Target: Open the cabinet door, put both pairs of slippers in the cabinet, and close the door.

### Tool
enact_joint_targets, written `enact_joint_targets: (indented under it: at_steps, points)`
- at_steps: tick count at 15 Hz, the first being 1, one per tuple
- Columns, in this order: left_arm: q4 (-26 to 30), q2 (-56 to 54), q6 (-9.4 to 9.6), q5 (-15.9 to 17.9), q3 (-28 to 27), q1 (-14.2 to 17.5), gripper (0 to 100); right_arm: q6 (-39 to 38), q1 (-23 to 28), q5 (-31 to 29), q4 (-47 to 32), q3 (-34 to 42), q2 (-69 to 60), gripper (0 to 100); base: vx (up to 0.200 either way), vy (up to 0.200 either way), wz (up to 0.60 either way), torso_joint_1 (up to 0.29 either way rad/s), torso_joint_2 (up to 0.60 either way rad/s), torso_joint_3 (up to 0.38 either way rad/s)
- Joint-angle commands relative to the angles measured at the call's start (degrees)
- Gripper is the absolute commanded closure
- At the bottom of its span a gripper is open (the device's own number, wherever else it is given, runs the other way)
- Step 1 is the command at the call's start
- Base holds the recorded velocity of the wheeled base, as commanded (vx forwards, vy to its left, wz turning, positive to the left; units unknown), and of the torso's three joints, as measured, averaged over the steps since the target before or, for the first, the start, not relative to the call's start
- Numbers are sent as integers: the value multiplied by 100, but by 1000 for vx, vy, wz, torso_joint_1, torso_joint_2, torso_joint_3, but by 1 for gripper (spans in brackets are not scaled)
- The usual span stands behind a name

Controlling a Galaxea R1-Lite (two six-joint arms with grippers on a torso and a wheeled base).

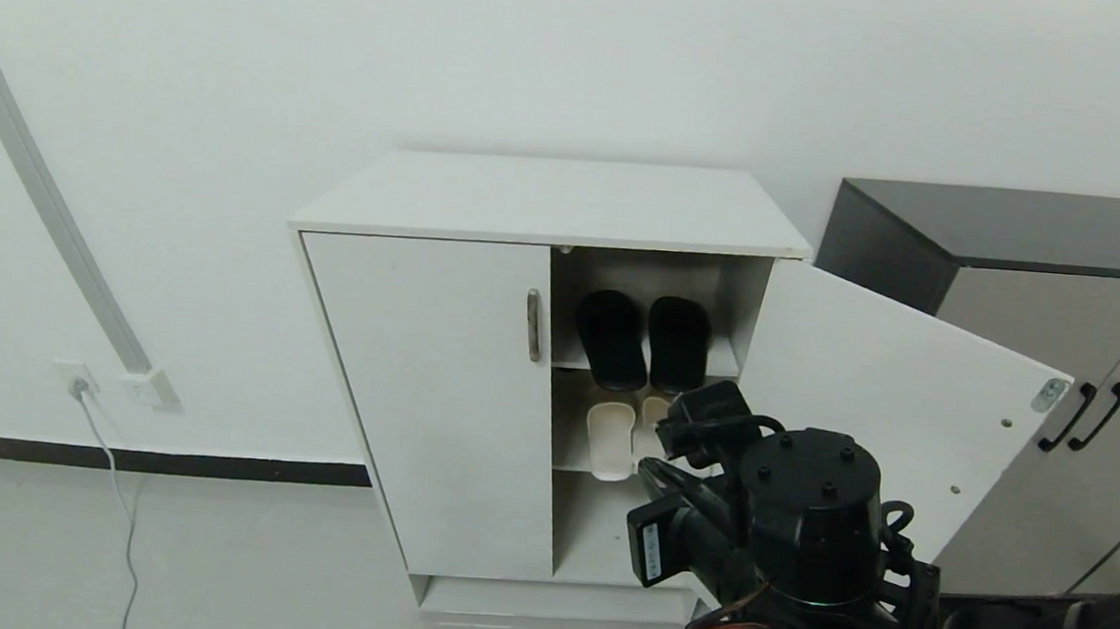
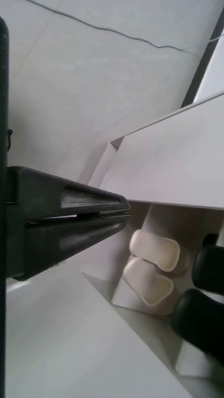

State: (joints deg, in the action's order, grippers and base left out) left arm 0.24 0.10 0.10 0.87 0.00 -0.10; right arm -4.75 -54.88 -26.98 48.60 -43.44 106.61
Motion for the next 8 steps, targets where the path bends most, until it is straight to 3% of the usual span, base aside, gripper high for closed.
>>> enact_joint_targets:
  at_steps: [1,8]
  points:
    - [2,-1,-1,1,0,1,100,1,-5,0,0,2,18,100,0,0,0,178,-481,-305]
    - [2,-1,-1,1,0,1,100,1,4,0,0,2,9,100,0,0,0,200,-516,-309]
